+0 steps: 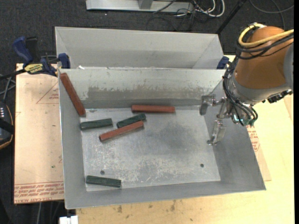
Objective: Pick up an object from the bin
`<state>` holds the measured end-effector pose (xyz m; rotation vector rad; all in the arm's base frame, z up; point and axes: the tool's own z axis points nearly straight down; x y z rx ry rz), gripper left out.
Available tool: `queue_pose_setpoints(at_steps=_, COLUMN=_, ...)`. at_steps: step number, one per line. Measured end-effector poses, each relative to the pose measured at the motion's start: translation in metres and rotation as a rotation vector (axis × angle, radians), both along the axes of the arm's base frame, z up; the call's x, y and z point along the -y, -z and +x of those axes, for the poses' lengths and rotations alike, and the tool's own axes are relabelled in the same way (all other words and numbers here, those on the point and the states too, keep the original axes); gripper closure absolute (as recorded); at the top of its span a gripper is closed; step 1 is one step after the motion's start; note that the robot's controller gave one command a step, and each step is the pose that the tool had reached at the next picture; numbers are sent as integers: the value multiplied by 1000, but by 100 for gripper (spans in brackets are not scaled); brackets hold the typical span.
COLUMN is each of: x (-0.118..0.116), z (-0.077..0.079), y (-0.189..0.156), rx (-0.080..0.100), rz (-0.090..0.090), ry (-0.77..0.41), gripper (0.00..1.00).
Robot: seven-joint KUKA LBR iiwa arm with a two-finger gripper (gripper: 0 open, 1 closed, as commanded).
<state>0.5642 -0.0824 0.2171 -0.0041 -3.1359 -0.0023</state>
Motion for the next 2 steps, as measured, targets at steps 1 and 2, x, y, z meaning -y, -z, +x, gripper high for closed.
queue_pose_setpoints(at_steps=1, x=0, z=1, y=-4, rx=7, rz=-1, ry=-2, gripper=0)
queue_pose_setpoints(at_steps=2, x=-1, z=1, y=-5, rx=6, rz=-1, ry=-6, gripper=0)
